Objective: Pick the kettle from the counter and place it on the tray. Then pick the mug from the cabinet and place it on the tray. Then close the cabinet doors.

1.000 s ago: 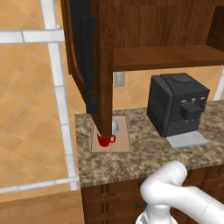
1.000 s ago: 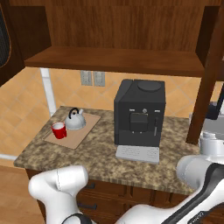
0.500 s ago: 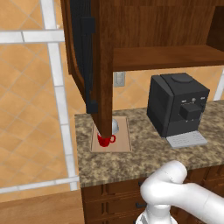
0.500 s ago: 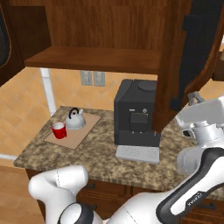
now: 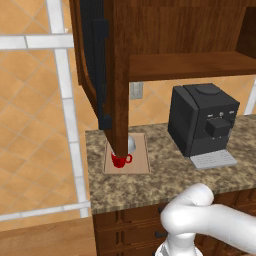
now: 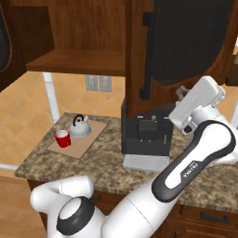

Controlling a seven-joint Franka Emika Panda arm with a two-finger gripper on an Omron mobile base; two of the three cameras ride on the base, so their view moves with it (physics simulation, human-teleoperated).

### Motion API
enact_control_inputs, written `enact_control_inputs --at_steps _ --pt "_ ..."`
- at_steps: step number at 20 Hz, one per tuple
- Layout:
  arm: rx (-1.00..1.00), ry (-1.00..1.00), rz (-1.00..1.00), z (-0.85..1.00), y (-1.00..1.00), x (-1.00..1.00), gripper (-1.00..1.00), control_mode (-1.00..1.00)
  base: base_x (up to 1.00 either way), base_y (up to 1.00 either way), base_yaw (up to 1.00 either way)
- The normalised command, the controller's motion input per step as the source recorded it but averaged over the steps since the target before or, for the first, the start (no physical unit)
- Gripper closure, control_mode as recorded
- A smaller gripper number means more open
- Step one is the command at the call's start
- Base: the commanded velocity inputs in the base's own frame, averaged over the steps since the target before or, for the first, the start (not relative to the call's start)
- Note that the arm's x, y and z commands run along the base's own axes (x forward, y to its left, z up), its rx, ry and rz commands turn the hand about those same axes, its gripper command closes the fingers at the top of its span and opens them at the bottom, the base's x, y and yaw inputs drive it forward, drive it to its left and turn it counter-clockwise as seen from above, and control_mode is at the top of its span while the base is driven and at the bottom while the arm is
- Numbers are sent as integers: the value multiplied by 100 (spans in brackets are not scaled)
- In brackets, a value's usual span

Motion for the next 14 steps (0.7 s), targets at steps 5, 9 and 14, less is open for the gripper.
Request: enact_control_inputs --at_steps 5,9,14 --pt "-1 2 -10 6 46 21 100 -100 0 0 0" --pt "0 0 -12 24 58 28 100 -100 0 0 0" --pt "0 9 -12 43 48 35 100 -100 0 0 0"
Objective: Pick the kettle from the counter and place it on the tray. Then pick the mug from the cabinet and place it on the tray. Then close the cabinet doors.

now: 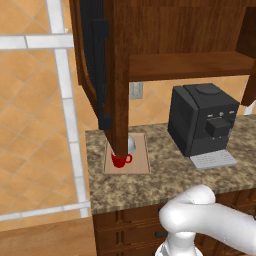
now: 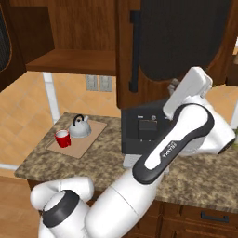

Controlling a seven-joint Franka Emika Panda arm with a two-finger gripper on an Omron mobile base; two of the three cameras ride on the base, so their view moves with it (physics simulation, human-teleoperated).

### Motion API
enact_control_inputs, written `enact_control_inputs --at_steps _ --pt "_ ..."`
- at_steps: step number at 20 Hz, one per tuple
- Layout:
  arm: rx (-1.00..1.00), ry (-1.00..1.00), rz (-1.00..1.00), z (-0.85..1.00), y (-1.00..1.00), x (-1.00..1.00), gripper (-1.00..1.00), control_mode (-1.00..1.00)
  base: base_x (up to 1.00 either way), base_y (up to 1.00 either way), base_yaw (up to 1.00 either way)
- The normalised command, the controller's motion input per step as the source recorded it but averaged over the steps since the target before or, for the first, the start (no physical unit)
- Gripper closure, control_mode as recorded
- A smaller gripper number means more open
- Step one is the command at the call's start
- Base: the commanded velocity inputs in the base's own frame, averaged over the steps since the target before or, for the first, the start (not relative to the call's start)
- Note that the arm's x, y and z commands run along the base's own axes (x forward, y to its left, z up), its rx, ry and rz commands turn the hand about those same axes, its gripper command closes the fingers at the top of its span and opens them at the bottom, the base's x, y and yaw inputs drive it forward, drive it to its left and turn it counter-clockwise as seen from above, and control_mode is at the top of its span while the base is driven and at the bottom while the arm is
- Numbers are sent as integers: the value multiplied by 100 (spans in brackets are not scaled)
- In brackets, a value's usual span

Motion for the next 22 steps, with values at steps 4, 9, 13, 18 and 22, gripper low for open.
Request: enact_control_inputs --at_steps 4,9,13,18,22 --pt "0 14 -8 65 11 26 100 -100 0 0 0" --pt "0 18 -6 60 16 16 100 -100 0 0 0" --pt "-2 23 -7 45 31 21 100 -100 0 0 0" --pt "-5 24 -5 18 47 30 100 -100 0 0 0" --pt "-6 19 -6 8 70 41 100 -100 0 0 0"
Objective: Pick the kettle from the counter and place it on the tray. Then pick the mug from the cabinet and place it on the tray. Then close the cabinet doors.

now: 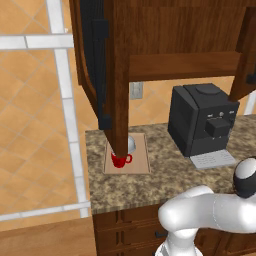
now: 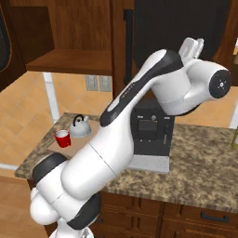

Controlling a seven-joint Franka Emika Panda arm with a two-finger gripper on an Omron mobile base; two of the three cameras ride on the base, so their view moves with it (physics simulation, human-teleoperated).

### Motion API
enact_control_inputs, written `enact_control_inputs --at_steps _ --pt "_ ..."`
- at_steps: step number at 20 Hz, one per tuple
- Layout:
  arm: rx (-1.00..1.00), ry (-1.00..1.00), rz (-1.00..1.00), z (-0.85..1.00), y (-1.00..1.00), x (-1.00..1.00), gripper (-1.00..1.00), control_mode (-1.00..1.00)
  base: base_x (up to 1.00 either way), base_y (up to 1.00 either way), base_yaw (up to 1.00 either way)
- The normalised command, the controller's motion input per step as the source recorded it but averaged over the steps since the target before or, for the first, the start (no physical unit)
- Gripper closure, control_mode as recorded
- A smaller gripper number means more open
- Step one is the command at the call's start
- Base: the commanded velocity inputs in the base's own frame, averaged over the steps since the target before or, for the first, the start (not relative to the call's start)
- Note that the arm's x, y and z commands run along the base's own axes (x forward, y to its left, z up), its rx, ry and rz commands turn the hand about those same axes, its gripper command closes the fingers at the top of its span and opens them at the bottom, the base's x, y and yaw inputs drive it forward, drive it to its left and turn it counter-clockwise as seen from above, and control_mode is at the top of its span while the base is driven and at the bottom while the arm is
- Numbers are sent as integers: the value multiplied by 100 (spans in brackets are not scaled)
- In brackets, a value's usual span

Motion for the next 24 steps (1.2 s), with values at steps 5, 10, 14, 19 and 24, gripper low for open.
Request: enact_control_inputs --at_steps 5,10,14,19,24 --pt "-7 8 -6 0 93 51 100 -100 0 0 0" --pt "-11 2 -8 0 100 48 100 -100 0 0 0" --pt "-10 0 -8 0 100 71 100 -100 0 0 0" --pt "-11 -1 -9 -8 100 90 100 -100 0 0 0" --pt "-2 0 -4 -1 87 92 100 -100 0 0 0"
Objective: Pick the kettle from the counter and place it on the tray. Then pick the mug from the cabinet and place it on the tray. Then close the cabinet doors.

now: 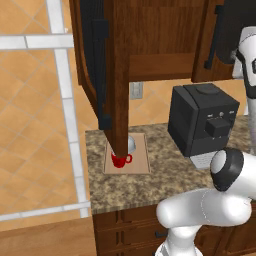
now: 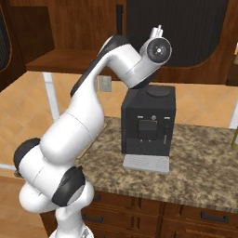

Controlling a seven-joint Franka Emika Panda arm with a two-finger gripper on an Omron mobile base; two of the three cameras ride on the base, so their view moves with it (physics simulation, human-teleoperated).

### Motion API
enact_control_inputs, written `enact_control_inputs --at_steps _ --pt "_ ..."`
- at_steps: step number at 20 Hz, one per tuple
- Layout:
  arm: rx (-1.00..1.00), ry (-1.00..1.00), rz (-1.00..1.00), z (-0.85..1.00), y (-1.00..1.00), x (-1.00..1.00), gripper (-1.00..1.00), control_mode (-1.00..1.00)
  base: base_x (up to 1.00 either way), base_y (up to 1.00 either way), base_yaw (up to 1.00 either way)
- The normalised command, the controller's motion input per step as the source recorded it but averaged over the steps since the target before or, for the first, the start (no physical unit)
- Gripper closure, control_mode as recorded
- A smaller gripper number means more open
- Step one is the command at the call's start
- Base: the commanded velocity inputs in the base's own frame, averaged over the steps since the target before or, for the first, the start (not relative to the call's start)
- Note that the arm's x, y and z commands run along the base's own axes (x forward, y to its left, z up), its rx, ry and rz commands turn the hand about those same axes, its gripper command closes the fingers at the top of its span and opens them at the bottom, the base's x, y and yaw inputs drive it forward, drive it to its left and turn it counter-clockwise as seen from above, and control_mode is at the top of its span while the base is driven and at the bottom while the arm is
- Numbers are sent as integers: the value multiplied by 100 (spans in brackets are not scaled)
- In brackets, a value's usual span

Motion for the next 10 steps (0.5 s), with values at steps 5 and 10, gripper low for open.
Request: enact_control_inputs --at_steps 5,10 --pt "0 0 0 0 49 88 100 -100 0 0 0" --pt "0 0 0 0 1 83 100 -100 0 0 0"
